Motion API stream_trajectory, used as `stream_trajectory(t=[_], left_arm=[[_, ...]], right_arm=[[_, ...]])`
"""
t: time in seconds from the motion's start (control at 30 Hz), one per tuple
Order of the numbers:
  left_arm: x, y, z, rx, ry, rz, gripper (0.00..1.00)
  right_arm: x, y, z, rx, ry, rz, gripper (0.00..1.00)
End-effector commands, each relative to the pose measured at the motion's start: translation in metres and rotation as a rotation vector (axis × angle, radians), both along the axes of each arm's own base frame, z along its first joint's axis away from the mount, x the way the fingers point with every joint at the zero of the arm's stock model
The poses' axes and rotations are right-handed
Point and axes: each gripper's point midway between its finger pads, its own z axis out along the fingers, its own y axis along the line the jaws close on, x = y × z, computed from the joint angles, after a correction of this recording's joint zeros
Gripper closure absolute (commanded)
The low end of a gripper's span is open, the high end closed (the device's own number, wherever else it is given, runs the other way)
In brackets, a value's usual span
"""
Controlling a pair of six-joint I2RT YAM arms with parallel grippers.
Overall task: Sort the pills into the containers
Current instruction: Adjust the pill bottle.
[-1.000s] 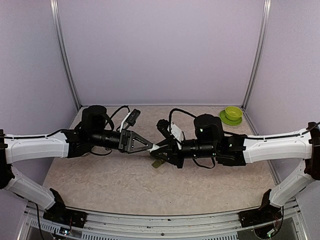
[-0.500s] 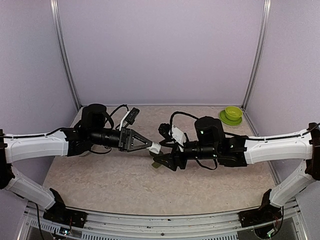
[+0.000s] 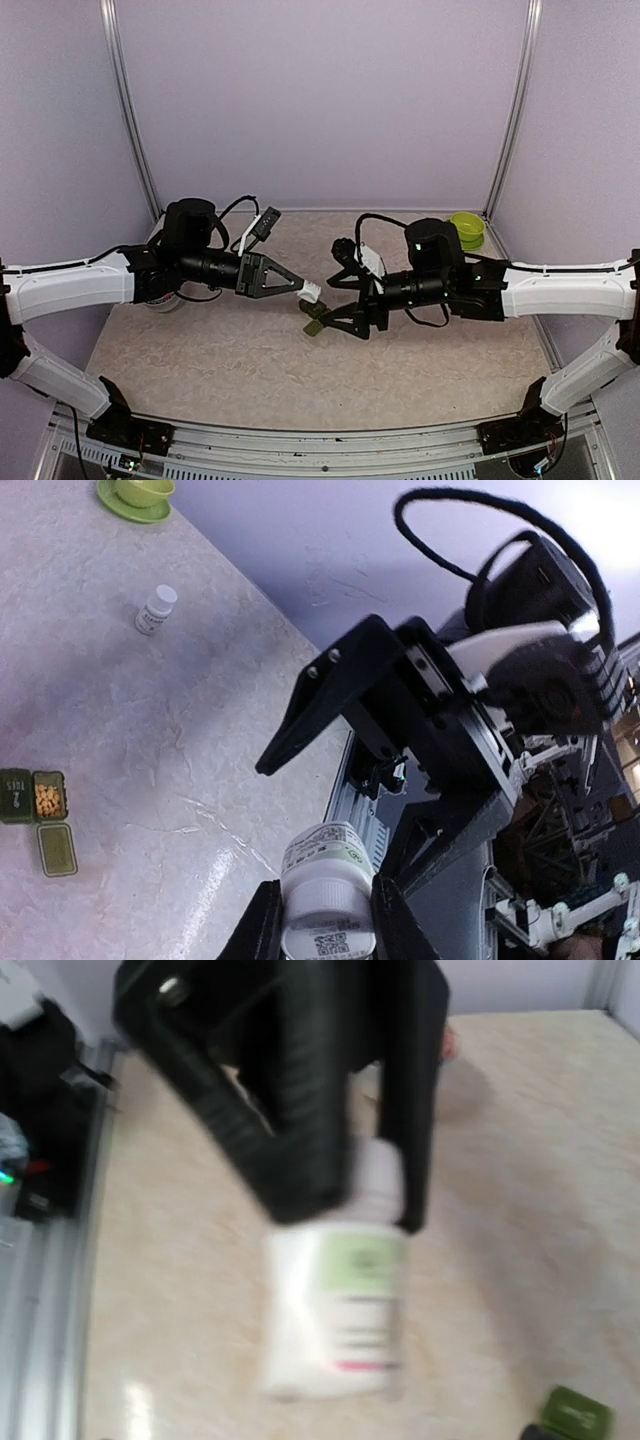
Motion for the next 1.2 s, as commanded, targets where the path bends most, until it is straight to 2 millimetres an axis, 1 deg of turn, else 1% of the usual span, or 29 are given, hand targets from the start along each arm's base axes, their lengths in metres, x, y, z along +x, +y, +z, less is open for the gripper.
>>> stream_trajectory(t=[0.0,0.13,0.17,0.3,0.43,0.5,0.57,0.67,0.8,0.93,1.1,1.17], left_arm=[[-0.020,0.004,0.030,-0.027,-0.223,-0.113,0.86],[-0.035,0.003,0.028,-0.005,-0.302,-0.195,0.86],[-0.039,0.002,0.027,0.001,-0.318,-0.218,0.86],[-0.052,-0.005,0.019,0.039,-0.347,-0.286,0.86],[-0.057,-0.009,0.014,0.063,-0.362,-0.315,0.86],[-0.060,-0.009,0.014,0.064,-0.367,-0.323,0.86],[-0.062,-0.009,0.014,0.068,-0.371,-0.324,0.86],[-0.062,-0.010,0.012,0.082,-0.374,-0.321,0.86],[-0.061,-0.012,0.011,0.094,-0.362,-0.310,0.86],[-0.061,-0.014,0.011,0.098,-0.347,-0.307,0.86],[-0.060,-0.014,0.010,0.106,-0.332,-0.297,0.86],[-0.059,-0.015,0.010,0.107,-0.330,-0.298,0.87]], right_arm=[[-0.019,0.001,0.014,0.065,0.225,0.185,0.16],[-0.044,0.004,0.019,0.088,0.390,0.378,0.17],[-0.047,0.006,0.018,0.079,0.428,0.405,0.18],[-0.055,0.012,0.022,0.076,0.508,0.490,0.22],[-0.061,0.013,0.028,0.092,0.548,0.552,0.23],[-0.062,0.013,0.029,0.098,0.564,0.571,0.26],[-0.063,0.014,0.028,0.097,0.579,0.581,0.31],[-0.061,0.016,0.026,0.093,0.591,0.578,0.35],[-0.056,0.020,0.022,0.081,0.590,0.544,0.37],[-0.048,0.024,0.017,0.053,0.548,0.485,0.38],[-0.045,0.028,0.007,0.005,0.509,0.441,0.39],[-0.045,0.030,0.001,-0.019,0.509,0.429,0.39]])
